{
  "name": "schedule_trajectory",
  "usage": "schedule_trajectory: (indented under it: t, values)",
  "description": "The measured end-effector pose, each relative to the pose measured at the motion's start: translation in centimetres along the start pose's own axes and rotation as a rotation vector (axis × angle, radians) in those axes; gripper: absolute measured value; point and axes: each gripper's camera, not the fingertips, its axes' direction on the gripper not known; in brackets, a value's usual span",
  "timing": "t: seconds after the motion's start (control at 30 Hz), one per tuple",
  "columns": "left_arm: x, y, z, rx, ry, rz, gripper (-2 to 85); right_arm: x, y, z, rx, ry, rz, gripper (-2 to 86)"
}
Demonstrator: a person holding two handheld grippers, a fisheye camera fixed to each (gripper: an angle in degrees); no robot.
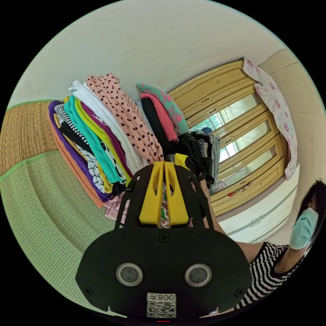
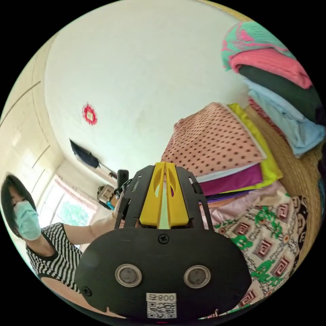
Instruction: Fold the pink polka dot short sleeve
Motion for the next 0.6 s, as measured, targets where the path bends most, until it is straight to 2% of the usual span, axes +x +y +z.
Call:
schedule_trajectory:
  t: [0.13,0.27,0.37,0.5,0.6]
  values:
    - [0.3,-0.8,2.7,-0.061,-0.074,-0.094,0.1,-2.5,0.0,7.8,-0.161,0.12,-0.012,0.1]
    - [2.6,0.5,2.1,-0.025,-0.021,-0.083,0.0,-5.2,1.6,8.0,-0.072,0.089,-0.037,0.1]
    - [6.2,3.2,0.8,-0.076,-0.071,0.023,0.0,-9.3,5.0,6.9,-0.049,0.144,-0.127,0.1]
    - [10.5,12.3,0.1,-0.272,-0.256,0.113,0.1,-15.0,14.3,8.7,-0.153,0.311,-0.22,0.0]
    - [11.9,20.6,0.6,-0.435,-0.349,0.061,0.1,-16.4,21.3,12.3,-0.305,0.437,-0.153,0.0]
